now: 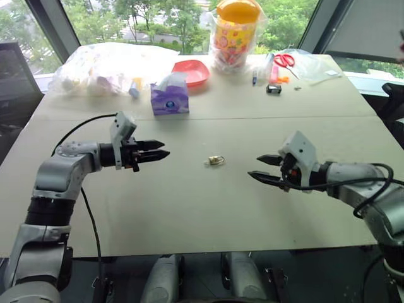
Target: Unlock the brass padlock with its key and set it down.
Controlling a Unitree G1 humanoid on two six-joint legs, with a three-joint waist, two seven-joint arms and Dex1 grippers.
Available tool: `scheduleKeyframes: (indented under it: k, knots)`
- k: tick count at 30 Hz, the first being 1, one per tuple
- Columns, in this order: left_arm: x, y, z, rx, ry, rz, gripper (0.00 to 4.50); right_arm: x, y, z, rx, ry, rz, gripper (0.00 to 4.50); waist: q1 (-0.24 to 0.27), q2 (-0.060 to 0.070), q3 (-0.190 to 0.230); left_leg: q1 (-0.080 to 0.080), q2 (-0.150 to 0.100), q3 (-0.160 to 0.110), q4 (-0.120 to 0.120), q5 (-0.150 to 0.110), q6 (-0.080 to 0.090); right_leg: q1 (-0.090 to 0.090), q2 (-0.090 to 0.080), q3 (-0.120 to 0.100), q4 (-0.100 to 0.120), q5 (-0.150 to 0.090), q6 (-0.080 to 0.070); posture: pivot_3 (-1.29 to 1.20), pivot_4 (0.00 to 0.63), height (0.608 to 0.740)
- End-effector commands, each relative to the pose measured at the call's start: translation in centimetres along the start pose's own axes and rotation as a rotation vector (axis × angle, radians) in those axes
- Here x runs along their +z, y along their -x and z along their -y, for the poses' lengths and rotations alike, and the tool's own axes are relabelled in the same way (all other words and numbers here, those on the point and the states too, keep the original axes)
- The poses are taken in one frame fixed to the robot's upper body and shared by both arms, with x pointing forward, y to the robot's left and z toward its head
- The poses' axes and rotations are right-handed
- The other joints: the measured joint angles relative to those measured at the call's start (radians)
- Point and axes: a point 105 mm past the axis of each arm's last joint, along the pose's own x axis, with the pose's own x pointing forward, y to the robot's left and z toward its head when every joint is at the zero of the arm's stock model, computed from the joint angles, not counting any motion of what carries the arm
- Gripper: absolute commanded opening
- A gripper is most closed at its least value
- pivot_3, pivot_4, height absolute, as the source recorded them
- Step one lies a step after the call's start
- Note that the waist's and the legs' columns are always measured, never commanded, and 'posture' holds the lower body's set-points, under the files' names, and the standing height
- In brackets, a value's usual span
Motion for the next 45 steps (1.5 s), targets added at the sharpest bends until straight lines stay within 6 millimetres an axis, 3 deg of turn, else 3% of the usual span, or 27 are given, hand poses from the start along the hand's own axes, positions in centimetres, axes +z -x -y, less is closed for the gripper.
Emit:
scheduleKeyframes:
  k: [1, 8, 18, 22, 23, 30, 32, 38, 39, 42, 45]
  knots:
    - [0.3, 0.6, 0.5, -0.075, -0.081, -0.071, 2.09, 1.1, -1.7, 0.5, 0.064, 0.091, -0.015, 2.59, -0.001, 0.000, 0.000, 0.000, 0.000, 0.000, 0.000, 0.000, 0.000, 0.000, 0.000, 0.000, 0.000, 0.000, 0.000, 0.00, 0.150, 0.740]
    - [0.7, 1.1, 1.3, -0.155, -0.168, -0.145, 2.09, 0.8, -7.1, 1.2, 0.229, 0.182, -0.118, 2.59, 0.002, 0.000, 0.001, -0.001, 0.000, 0.000, -0.001, 0.000, 0.000, -0.002, 0.001, 0.000, 0.002, 0.000, 0.000, 0.00, 0.150, 0.740]
    - [-0.2, 0.9, 3.3, -0.121, -0.135, -0.100, 2.09, 1.3, -10.6, 1.8, 0.329, 0.328, -0.172, 2.59, -0.002, 0.000, 0.001, -0.003, 0.000, 0.000, 0.000, -0.001, 0.002, -0.003, 0.000, 0.000, 0.003, 0.002, 0.004, 0.00, 0.150, 0.740]
    - [-0.3, 1.0, 3.5, -0.099, -0.121, -0.087, 2.09, 1.2, -11.2, 2.0, 0.342, 0.380, -0.189, 3.81, -0.002, 0.000, 0.001, -0.001, 0.000, 0.000, -0.001, -0.001, 0.002, -0.003, 0.001, -0.001, 0.005, 0.002, 0.004, 0.00, 0.150, 0.740]
    - [-0.3, 1.1, 3.5, -0.091, -0.118, -0.084, 2.09, 1.2, -11.4, 2.0, 0.348, 0.376, -0.190, 4.37, -0.003, 0.000, 0.001, -0.001, 0.000, 0.000, -0.001, -0.001, 0.002, -0.003, 0.001, -0.001, 0.005, 0.002, 0.004, 0.00, 0.150, 0.740]
    - [-0.2, 1.2, 3.3, -0.056, -0.115, -0.071, 2.09, 0.2, -12.3, 1.4, 0.413, 0.370, -0.224, 4.37, -0.005, 0.000, 0.001, 0.000, 0.000, 0.000, -0.001, -0.001, 0.001, -0.001, 0.001, -0.001, 0.005, 0.002, 0.004, 0.00, 0.150, 0.740]
    - [-0.2, 1.1, 3.2, -0.049, -0.117, -0.070, 2.09, 0.1, -12.4, 1.2, 0.435, 0.370, -0.230, 3.63, -0.009, 0.000, 0.001, 0.001, 0.000, 0.000, -0.001, -0.001, 0.001, -0.001, 0.001, 0.000, 0.005, 0.002, 0.004, 0.00, 0.150, 0.740]
    - [-0.1, 0.5, 2.8, -0.053, -0.106, -0.052, 2.09, -1.1, -12.4, 0.9, 0.452, 0.385, -0.263, 0.81, -0.023, 0.000, 0.001, 0.003, 0.000, 0.000, -0.001, 0.001, -0.001, 0.002, 0.001, -0.001, 0.006, 0.002, 0.003, 0.00, 0.150, 0.740]
    - [0.0, 0.4, 2.7, -0.054, -0.101, -0.045, 2.09, -1.0, -12.4, 1.0, 0.439, 0.395, -0.259, 0.81, -0.023, 0.000, 0.001, 0.004, 0.000, -0.001, -0.001, 0.001, -0.001, 0.002, 0.001, -0.001, 0.006, 0.002, 0.003, 0.00, 0.150, 0.740]
    - [0.7, 0.0, 1.6, -0.041, -0.049, 0.024, 2.09, 2.2, -12.0, 2.8, 0.236, 0.537, -0.099, 0.81, -0.018, 0.000, 0.001, 0.005, 0.000, -0.002, 0.000, 0.002, -0.003, 0.003, 0.001, -0.001, 0.006, 0.002, 0.002, 0.00, 0.150, 0.740]
    - [2.0, -0.6, 0.4, -0.064, 0.026, 0.119, 2.09, 6.0, -9.7, 3.8, 0.025, 0.751, 0.084, 0.81, -0.012, 0.001, 0.001, 0.003, -0.001, -0.002, 0.000, 0.002, -0.004, 0.002, 0.001, -0.001, 0.006, 0.002, 0.003, 0.00, 0.150, 0.740]
